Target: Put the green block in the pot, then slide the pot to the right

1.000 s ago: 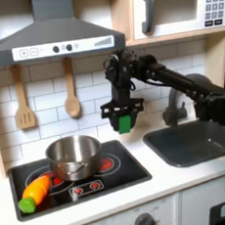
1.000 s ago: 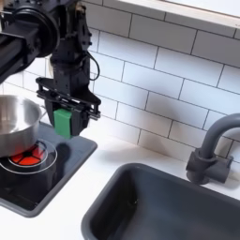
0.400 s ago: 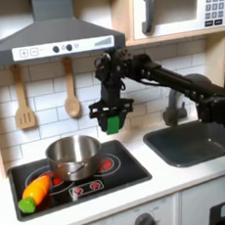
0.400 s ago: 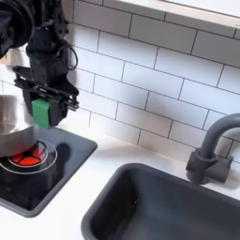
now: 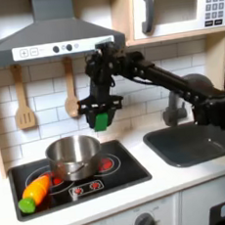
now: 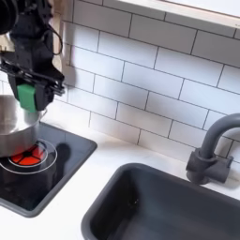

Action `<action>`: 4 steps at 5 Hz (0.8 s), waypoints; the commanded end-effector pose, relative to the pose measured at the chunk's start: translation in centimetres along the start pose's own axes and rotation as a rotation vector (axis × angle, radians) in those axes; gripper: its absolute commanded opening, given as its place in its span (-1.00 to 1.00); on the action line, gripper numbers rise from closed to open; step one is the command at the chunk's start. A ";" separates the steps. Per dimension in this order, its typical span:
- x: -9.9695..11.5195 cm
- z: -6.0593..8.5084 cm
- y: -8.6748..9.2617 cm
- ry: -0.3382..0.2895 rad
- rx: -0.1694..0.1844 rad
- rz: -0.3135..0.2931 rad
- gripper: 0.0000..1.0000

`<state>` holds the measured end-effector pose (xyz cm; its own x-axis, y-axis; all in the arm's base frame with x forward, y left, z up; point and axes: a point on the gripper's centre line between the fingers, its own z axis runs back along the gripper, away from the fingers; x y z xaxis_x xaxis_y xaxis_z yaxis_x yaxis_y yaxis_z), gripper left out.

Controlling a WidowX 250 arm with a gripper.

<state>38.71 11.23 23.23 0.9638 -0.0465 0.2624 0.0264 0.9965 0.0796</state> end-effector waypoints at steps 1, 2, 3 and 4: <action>0.6 -0.3 2.1 -0.003 0.032 0.017 -1.00; 0.7 -0.4 3.3 -0.003 0.051 0.023 -1.00; 0.6 -0.9 3.9 0.011 0.055 0.031 -1.00; 0.5 -1.1 4.2 0.015 0.060 0.029 -1.00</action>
<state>39.61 15.24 22.71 0.9673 -0.0188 0.2528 -0.0140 0.9918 0.1273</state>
